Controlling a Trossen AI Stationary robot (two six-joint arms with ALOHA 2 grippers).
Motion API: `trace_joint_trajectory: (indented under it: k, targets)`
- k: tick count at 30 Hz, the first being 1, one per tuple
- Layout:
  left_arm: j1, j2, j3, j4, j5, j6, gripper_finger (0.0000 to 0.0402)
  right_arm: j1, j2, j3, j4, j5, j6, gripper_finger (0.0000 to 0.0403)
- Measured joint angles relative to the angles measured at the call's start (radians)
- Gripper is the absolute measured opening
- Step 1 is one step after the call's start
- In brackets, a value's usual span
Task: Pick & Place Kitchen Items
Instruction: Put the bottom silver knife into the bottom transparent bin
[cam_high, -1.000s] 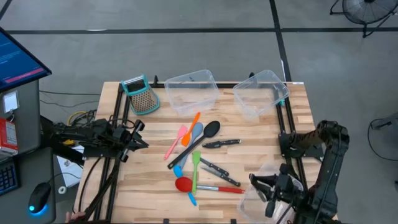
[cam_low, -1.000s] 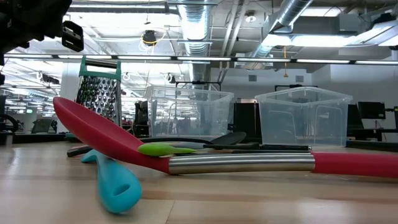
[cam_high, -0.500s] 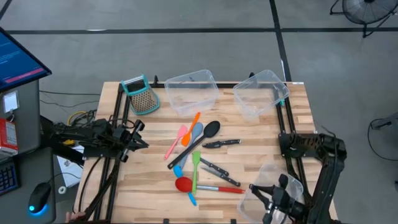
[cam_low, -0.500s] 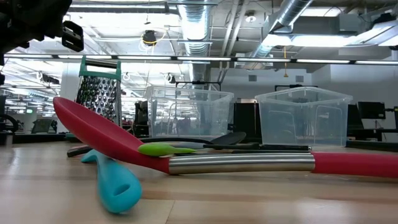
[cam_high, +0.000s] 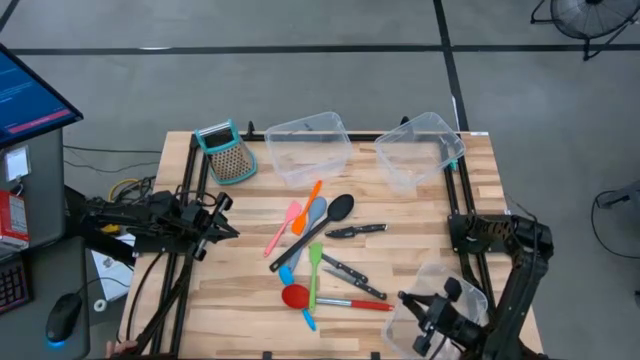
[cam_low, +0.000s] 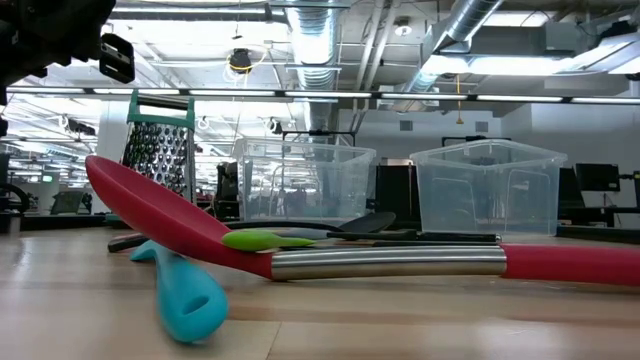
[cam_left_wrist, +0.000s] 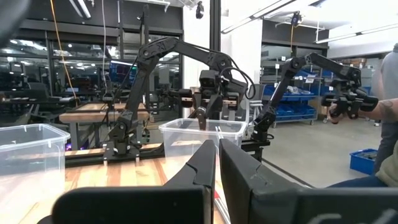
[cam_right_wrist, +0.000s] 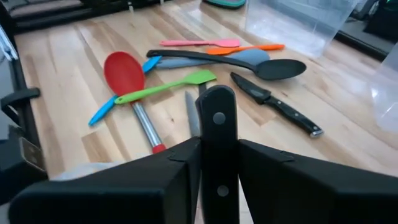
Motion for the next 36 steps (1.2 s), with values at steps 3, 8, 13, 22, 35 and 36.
trace_joint_trajectory:
  k: [3, 8, 13, 22, 35, 36]
  targets:
    - [0.0, 0.0, 0.0, 0.0, 0.0, 0.0, 0.0008, -0.017, 0.0, 0.0, 0.005, -0.033, -0.048, 0.0084]
    - [0.0, 0.0, 0.0, 0.0, 0.0, 0.0, 0.0008, -0.038, 0.0, 0.0, 0.005, -0.068, -0.072, 0.0086]
    - [0.0, 0.0, 0.0, 0.0, 0.0, 0.0, 0.0008, -0.043, 0.0, 0.0, 0.006, -0.072, -0.072, 0.0087]
    - [0.0, 0.0, 0.0, 0.0, 0.0, 0.0, 0.0008, -0.056, 0.0, 0.0, 0.029, -0.074, -0.127, 0.0088]
    - [0.0, 0.0, 0.0, 0.0, 0.0, 0.0, 0.0008, -0.07, -0.004, 0.0, 0.043, -0.073, -0.15, 0.0116]
    - [0.0, 0.0, 0.0, 0.0, 0.0, 0.0, 0.0008, -0.075, -0.006, 0.0, 0.043, -0.073, -0.15, 0.0127]
